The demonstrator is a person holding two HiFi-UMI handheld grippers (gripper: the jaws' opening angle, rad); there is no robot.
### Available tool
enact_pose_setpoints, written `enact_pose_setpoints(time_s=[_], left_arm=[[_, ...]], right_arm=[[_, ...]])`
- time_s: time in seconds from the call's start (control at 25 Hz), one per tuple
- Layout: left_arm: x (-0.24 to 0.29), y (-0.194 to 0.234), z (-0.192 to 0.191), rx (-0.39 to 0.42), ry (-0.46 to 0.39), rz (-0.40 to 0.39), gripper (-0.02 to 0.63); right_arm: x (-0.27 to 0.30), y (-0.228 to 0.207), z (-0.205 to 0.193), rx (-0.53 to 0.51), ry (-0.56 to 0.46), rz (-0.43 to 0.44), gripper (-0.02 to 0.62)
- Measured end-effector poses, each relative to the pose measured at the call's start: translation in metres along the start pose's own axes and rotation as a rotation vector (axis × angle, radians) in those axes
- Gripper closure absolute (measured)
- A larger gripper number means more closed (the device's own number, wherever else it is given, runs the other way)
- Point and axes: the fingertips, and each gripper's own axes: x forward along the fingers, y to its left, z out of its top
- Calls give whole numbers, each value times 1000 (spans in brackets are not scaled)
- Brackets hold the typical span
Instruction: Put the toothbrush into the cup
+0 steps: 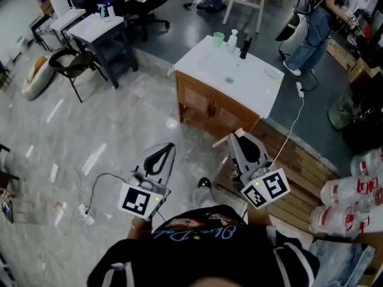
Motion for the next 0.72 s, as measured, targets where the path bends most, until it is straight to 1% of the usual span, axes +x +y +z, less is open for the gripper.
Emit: enact_pose_setpoints(time_s=[0.24,0.52,0.72], left_arm=[[53,20,5,8,-7,8,606],[124,29,6,14,-10,-20,606],[170,27,7,19,-12,-38,606]], right_arm=[[31,-48,8,-16,-16,-3,584],[58,-112,15,-31,-31,-29,584],[67,-153,20,-45,-42,-42,584]])
